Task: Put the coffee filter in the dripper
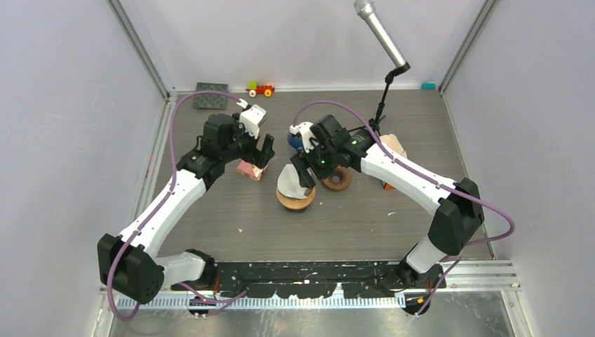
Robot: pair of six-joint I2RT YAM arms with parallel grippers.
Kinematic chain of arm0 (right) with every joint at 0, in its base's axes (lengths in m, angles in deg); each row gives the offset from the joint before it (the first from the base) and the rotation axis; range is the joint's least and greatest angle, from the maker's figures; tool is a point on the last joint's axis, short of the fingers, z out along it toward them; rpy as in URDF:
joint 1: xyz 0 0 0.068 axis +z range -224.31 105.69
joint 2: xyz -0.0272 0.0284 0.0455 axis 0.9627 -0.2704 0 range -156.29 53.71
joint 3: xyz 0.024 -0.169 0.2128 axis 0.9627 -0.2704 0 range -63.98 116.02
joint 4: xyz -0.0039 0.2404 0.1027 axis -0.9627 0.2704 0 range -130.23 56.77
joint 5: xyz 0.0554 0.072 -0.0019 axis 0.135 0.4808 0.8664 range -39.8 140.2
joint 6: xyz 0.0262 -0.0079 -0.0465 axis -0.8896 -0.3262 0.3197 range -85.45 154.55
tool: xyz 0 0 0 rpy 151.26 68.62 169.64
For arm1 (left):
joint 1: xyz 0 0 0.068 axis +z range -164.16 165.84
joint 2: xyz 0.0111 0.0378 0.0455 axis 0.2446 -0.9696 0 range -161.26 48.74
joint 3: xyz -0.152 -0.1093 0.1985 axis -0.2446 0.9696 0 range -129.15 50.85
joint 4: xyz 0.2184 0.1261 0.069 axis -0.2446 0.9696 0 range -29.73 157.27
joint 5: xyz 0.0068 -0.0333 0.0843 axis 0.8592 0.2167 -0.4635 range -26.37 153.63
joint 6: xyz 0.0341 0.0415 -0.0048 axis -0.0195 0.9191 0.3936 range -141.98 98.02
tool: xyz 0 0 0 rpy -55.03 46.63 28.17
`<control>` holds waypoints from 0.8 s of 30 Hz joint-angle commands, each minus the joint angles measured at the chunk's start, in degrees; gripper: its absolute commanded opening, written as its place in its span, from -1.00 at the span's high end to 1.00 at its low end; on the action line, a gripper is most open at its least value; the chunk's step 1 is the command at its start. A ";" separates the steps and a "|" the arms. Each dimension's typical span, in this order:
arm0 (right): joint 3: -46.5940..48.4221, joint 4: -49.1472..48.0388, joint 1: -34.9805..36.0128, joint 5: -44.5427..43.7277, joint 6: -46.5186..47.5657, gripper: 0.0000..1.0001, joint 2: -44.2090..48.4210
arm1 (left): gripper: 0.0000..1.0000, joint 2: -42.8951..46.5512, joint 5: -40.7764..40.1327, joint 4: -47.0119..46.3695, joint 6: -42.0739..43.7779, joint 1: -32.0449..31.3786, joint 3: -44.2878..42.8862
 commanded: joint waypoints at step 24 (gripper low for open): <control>6.20 4.09 0.46 -1.93 2.87 -0.59 -1.29 | -0.74 -0.22 -1.95 -2.66 2.87 -0.03 -0.75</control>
